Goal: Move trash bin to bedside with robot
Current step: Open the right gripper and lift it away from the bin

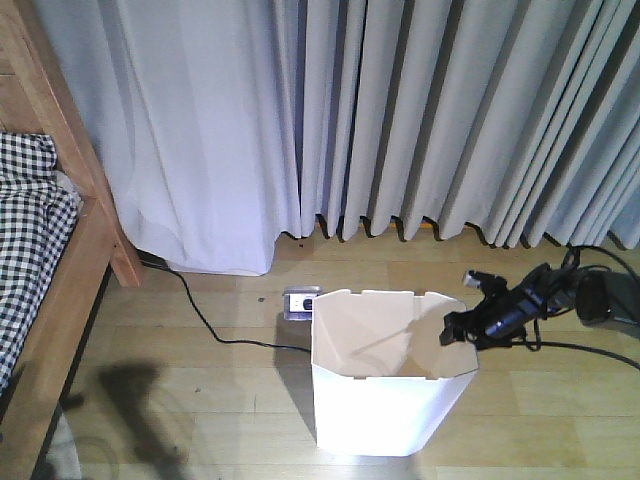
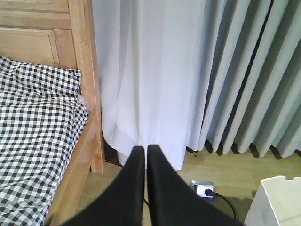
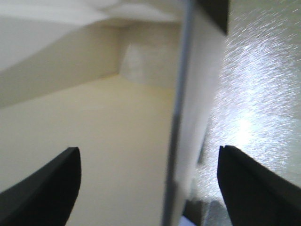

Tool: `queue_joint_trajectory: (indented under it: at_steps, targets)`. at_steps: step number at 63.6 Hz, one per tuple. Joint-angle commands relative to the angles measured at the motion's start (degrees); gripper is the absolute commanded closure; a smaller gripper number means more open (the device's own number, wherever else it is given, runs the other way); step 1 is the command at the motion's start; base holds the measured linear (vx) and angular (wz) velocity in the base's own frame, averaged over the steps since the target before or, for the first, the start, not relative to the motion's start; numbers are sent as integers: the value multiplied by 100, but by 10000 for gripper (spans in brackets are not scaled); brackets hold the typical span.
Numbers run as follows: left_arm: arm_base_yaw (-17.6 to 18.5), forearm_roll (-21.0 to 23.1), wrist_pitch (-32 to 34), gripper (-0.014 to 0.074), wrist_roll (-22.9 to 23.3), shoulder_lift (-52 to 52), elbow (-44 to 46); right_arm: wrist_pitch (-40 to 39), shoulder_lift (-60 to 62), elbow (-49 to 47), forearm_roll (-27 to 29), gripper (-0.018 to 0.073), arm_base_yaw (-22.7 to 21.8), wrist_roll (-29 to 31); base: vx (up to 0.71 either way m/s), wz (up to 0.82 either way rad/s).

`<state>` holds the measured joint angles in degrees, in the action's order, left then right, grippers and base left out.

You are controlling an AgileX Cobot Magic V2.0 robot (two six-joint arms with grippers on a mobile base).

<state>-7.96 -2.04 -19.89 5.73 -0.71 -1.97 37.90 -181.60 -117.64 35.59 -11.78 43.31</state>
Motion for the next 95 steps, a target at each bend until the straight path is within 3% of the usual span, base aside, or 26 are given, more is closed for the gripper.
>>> queue_joint_trajectory:
  at_steps: [1,12,23,40,49,77,95]
  targets:
    - [17,13,376,603,25,-81,-19,-324,736,140,-205,-22,-12,-212,0,0]
    - [17,13,376,603,25,-81,-19,-1164,1450,1230,-244,-22,-2,-38,0,0]
    - [17,13,376,603,25,-81,-19,-1525,2271,2437,-146,-22,-2,331,0,0]
    - [17,13,376,603,25,-81,-19,-2619,4306,4615,47,-22,-8,689,0,0]
    - [17,13,376,603,25,-81,-19,-2659,5453,5507,47,-22,-8,930,0,0]
    - [17,13,376,603,25,-81,-19,-2604,9628,7564,76,-22,-8,887,0,0]
    - [17,13,376,603,25,-81,-19,-2455,12506,8245,694,-22,-8,866,0,0]
